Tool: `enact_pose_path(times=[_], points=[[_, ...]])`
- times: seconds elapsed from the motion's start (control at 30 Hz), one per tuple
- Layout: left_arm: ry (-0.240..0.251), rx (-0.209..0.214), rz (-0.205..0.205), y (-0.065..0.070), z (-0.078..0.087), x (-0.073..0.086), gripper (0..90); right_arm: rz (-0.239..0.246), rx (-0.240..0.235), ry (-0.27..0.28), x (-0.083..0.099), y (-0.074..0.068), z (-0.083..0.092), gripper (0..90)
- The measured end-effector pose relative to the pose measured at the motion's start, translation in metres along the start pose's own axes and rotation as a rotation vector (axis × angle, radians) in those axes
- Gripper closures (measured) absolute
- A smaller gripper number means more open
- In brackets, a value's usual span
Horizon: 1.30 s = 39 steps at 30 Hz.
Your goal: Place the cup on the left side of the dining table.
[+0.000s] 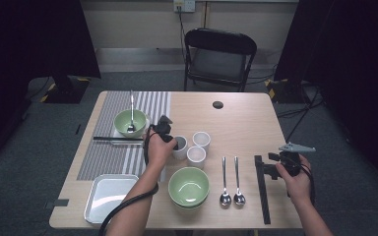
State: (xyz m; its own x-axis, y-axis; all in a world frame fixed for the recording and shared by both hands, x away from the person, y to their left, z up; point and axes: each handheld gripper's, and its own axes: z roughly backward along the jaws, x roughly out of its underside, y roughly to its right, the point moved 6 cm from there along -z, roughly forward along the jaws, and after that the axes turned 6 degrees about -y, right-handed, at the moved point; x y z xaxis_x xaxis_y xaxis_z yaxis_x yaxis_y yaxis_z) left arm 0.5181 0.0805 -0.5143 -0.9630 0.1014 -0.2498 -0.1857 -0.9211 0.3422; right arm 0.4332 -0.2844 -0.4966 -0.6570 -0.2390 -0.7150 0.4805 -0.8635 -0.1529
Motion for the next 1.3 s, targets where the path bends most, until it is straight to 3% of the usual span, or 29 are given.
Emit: enact_pose_path(times=[0.07,0.43,0.53,0.73,0.9,1.3], points=[[0.008,0.022,0.024,-0.002,0.000,0.001,76.7,-0.002,-0.001,-0.002,0.000,0.000,0.000,25.9],[0.012,0.007,0.020,-0.006,0.002,0.004,82.0,0.007,-0.001,-0.005,-0.001,-0.002,-0.002,25.9],[0.019,0.032,0.030,-0.009,0.002,0.005,82.3,0.005,-0.003,-0.007,0.000,-0.002,-0.003,25.9],[0.016,0.020,-0.001,-0.008,0.003,0.005,82.5,0.010,-0.002,-0.003,-0.001,-0.002,-0.003,25.9],[0.017,0.042,0.011,-0.007,0.004,0.006,82.7,0.002,0.000,-0.005,0.000,0.000,-0.002,25.9],[0.030,0.070,-0.013,0.001,0.025,0.002,82.9,0.007,0.001,-0.010,0.002,0.000,-0.002,25.9]])
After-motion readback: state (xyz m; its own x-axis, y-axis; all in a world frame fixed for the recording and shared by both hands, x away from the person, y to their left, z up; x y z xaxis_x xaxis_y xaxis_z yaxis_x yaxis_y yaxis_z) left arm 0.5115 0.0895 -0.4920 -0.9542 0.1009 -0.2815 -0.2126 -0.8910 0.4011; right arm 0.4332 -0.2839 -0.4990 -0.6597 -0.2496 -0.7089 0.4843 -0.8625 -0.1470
